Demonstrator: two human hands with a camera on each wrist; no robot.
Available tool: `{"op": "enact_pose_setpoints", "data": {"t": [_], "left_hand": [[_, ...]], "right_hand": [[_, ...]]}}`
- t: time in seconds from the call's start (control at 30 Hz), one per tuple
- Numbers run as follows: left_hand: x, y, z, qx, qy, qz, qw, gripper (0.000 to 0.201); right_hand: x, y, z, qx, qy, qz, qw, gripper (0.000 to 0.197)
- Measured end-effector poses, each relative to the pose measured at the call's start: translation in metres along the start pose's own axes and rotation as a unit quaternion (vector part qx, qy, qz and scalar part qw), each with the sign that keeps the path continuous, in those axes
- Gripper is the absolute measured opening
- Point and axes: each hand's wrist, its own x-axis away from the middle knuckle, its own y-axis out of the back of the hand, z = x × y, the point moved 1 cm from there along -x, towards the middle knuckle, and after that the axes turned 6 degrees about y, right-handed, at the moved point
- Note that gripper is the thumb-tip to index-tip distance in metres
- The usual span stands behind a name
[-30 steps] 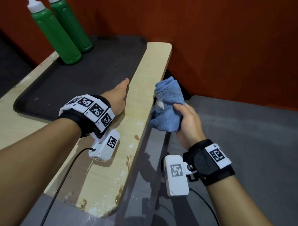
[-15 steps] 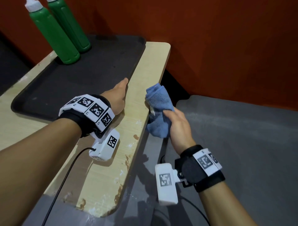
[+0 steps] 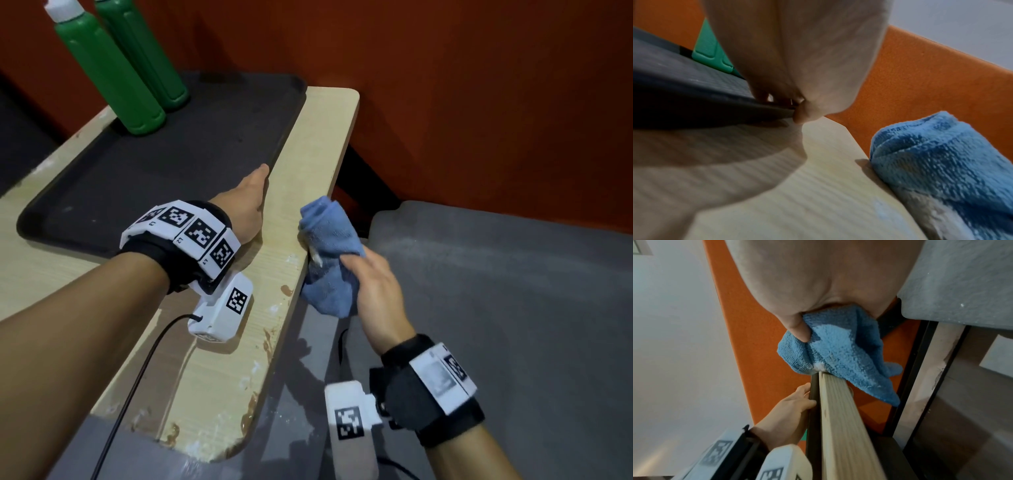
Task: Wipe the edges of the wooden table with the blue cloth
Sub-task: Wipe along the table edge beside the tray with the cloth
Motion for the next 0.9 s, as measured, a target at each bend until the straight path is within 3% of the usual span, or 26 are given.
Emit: {"op": "enact_pose_setpoints", "data": {"t": [0.2,0.37,0.47,0.6,0.77,0.9], "left_hand": [[0.002,0.001,-0.002,0.001,0.001,0.005,1.0,0.072],[0.001,0.002,-0.001,0.002,-0.001,0.01,1.0,0.073],[0.001,0.003,0.0,0.004,-0.003,0.015,1.0,0.073],[0.001,0.004,0.001,0.0,-0.004,0.017,1.0,0.073],[-0.001,0.003,0.003,-0.007,-0.016,0.021,1.0,0.074],[-0.005,0.004,0.006,-0.001,-0.023,0.031,0.999,0.077]], "right_hand": [[-0.02,-0.001,0.006,-0.024,0.021,-0.029,0.999,0.024],[-0.009,0.012,0.0,0.024,-0.011,0.016,1.0,0.027],[-0.018,0.016,0.011,0.028,0.019,0.031,0.999,0.033],[-0.039,0.012,0.024,0.09,0.086,-0.006,0.992,0.025],[-0.052,0.004,0.014,0.226,0.113,0.091,0.963,0.024],[-0.032,-0.008,0.001,0.31,0.132,0.145,0.931,0.048]]}}
